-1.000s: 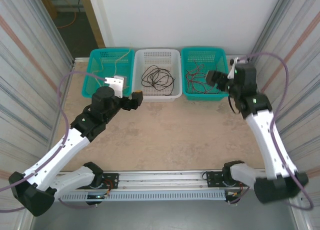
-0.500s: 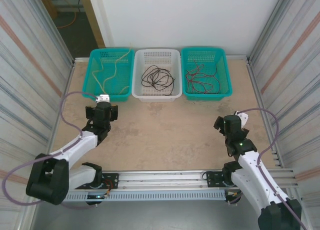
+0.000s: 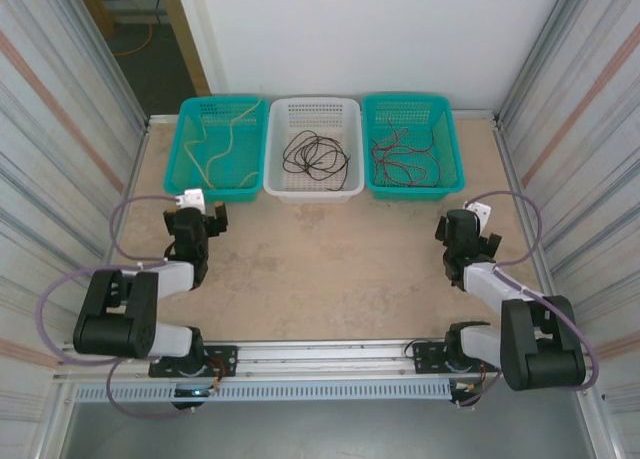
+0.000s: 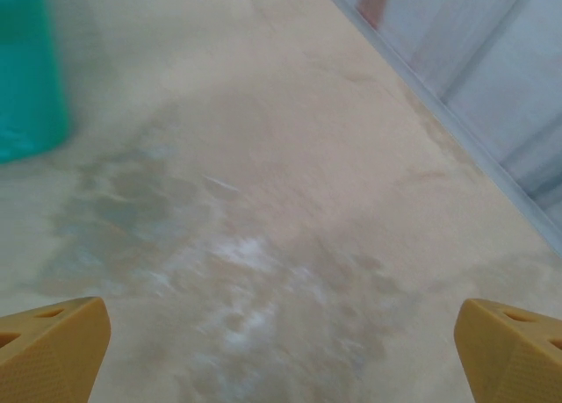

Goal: Untangle the cables

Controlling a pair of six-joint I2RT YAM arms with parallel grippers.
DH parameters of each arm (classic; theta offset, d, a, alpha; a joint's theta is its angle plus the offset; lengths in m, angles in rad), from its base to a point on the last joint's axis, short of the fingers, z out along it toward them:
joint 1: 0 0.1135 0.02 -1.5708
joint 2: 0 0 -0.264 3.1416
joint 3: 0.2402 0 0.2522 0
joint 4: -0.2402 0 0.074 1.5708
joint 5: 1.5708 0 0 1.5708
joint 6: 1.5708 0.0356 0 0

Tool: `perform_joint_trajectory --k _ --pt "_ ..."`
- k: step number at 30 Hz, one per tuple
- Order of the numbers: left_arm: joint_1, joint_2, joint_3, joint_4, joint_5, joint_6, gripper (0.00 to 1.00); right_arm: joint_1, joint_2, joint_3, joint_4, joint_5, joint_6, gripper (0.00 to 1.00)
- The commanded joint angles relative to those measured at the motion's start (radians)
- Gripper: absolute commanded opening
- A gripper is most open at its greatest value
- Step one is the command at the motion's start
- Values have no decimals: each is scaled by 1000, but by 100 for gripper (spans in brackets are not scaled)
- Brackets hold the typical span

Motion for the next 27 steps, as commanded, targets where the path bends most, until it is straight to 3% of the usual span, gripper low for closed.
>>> perform_joint_trajectory --k 1,3,5,7,10,12,27 --pt "6 52 3 117 146 55 99 -25 39 -46 359 -190 -110 99" --pt "-1 134 6 219 166 94 99 -53 72 -52 430 -285 -132 99" --pt "13 100 46 73 205 74 99 -70 110 -66 520 -313 -126 99" --pt "25 127 43 132 210 71 99 -79 197 -55 591 -354 -131 99" --pt "31 115 58 78 213 57 99 -66 389 -19 742 -402 -184 99" --pt "36 115 66 56 219 51 99 -81 337 41 527 -443 -166 99" --pt "49 111 75 37 234 45 99 -109 355 61 520 -463 -139 99"
